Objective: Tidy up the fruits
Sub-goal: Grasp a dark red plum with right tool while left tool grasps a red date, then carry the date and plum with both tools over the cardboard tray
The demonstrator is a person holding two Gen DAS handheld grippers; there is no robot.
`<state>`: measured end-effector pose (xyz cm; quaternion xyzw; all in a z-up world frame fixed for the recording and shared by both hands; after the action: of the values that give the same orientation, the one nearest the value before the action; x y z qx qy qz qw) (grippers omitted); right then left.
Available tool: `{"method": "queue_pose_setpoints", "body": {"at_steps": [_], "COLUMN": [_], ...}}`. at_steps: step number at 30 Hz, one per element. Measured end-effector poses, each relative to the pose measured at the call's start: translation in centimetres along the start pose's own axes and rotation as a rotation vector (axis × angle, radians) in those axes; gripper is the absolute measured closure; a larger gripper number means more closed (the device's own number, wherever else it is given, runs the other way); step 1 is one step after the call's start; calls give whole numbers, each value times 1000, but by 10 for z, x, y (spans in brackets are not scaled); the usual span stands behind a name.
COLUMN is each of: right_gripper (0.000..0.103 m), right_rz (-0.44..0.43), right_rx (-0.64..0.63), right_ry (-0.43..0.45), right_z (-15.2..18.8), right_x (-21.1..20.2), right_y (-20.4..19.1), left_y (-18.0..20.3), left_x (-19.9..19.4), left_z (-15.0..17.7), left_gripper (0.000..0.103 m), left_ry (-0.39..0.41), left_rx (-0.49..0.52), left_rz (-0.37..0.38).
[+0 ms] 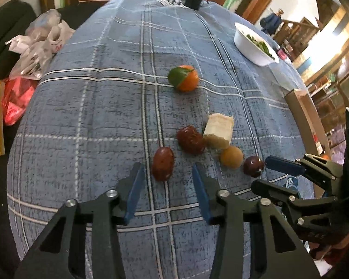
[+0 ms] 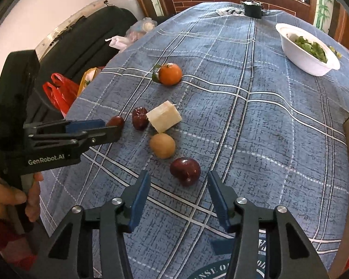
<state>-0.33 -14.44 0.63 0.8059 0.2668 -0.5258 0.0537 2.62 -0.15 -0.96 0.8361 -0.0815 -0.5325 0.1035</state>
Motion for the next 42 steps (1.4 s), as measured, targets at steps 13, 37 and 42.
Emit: {"method": "queue_pose_setpoints", "body": {"at_steps": [13,37,42], "right_gripper": [74,74,74], "right_rz": [16,22,29], "right_rx": [11,82,107], "right_ry": [-10,61,78], "right_z": [-1,3,7], "right_x": [12,-27,-38], "right_y": [2,31,41], "left_y": [0,48,61], "left_x": [1,-13,-12], "left_z": [2,-11,-15], "left_gripper": [87,87,87], "left_ry": [8,20,18], "left_rx": [24,91,119], "left_rz": [11,102,113]}}
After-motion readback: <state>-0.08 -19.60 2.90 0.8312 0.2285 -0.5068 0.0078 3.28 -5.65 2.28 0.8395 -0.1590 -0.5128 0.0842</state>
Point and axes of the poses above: each gripper's, at about its wrist camera, not at the fingertips, and x roughly the way its jaws point, y to its right, z to its underside, the point moved 3 cm from there along x, roughly the way its jaws point, and after that the axes turned 2 degrees about y, right-handed, at the moved point
